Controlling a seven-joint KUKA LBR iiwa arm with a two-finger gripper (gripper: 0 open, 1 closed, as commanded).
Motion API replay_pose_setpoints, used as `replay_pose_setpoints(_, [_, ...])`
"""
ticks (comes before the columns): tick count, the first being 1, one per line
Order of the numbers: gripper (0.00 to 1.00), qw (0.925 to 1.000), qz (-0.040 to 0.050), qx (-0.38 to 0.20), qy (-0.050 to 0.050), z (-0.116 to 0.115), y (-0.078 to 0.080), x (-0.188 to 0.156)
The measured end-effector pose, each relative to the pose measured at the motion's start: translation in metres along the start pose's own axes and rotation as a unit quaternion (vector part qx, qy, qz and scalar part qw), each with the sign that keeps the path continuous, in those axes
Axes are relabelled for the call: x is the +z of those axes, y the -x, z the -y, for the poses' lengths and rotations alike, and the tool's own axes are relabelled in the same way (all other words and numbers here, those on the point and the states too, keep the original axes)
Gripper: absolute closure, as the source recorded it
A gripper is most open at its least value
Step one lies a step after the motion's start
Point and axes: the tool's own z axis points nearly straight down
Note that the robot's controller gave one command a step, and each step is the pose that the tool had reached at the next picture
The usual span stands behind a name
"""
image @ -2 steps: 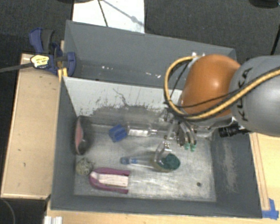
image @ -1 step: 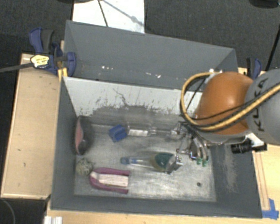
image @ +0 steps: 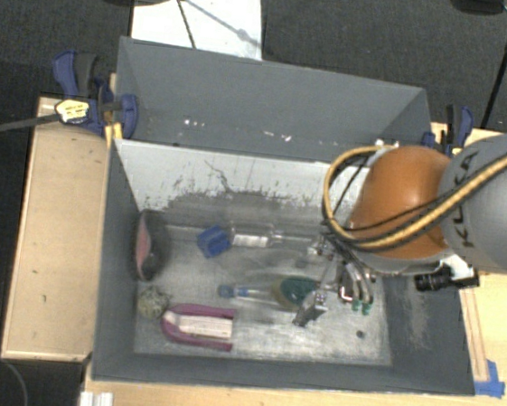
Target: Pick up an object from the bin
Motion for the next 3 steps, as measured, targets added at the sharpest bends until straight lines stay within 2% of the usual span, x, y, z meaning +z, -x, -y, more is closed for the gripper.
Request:
replay_pose_setpoints(1, [0.00, 1.0000, 0.0048, -0.004, 0.001, -0.0077, 0.0015, 0.0627])
replay_pose_setpoints(2, [0.00, 1.0000, 0.0030, -0.002, 0.000, -0.0077, 0.0030, 0.0604])
replay_pose_setpoints(3, [1.00, 1.0000, 0.0060, -0.001, 0.001, -0.0085, 0.0053, 0.0585])
